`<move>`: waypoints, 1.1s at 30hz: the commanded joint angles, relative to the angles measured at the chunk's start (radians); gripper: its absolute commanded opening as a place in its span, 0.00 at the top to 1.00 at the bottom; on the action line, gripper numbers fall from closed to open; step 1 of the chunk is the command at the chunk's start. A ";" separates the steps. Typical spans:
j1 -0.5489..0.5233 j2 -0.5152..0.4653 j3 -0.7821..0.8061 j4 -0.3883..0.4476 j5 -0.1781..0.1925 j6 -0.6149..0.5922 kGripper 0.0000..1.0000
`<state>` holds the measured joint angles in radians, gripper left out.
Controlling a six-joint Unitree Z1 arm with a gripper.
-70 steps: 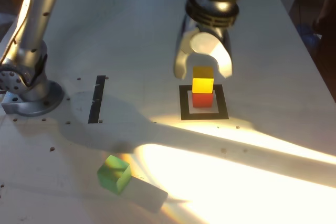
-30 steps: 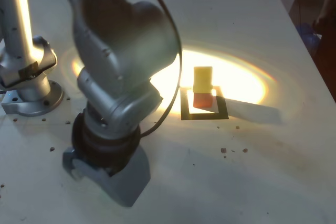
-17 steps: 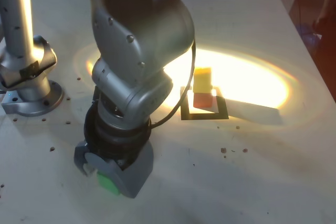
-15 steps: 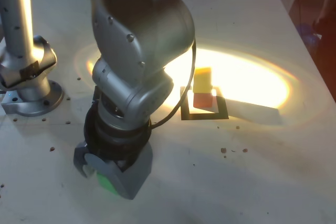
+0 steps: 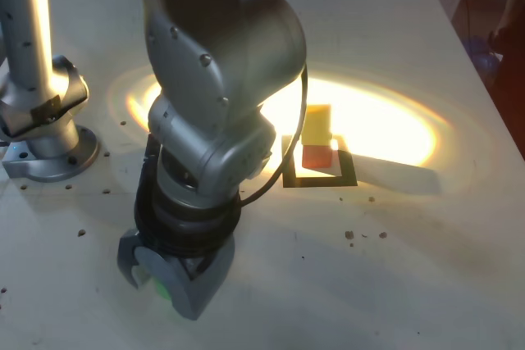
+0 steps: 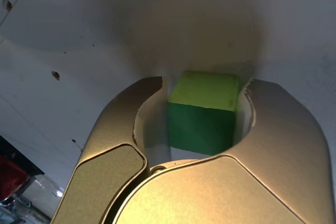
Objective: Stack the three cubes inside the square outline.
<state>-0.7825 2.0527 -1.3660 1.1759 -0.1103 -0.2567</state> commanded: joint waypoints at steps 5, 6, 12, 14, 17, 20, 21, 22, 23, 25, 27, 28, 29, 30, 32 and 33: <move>0.001 0.024 -0.013 0.029 -0.008 0.004 0.75; 0.004 0.019 -0.019 0.043 -0.005 0.004 0.76; 0.066 -0.026 -0.146 0.243 0.074 0.009 0.79; 0.110 -0.031 -0.252 0.347 0.108 0.024 0.79; 0.178 -0.030 -0.409 0.436 0.130 0.059 0.79; 0.253 -0.043 -0.541 0.460 0.131 0.092 0.79; 0.279 -0.049 -0.573 0.461 0.129 0.099 0.79; 0.305 -0.056 -0.598 0.462 0.128 0.105 0.79; 0.331 -0.061 -0.616 0.462 0.128 0.108 0.79; 0.386 -0.066 -0.630 0.462 0.133 0.116 0.80; 0.440 -0.065 -0.624 0.462 0.148 0.125 0.80; 0.465 -0.064 -0.616 0.462 0.160 0.130 0.81; 0.487 -0.063 -0.608 0.462 0.172 0.135 0.81; 0.508 -0.061 -0.600 0.462 0.184 0.141 0.81; 0.546 -0.059 -0.584 0.462 0.210 0.154 0.82; 0.555 -0.059 -0.580 0.462 0.216 0.156 0.82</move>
<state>-0.2411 1.9926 -1.9487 1.6254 0.0988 -0.1040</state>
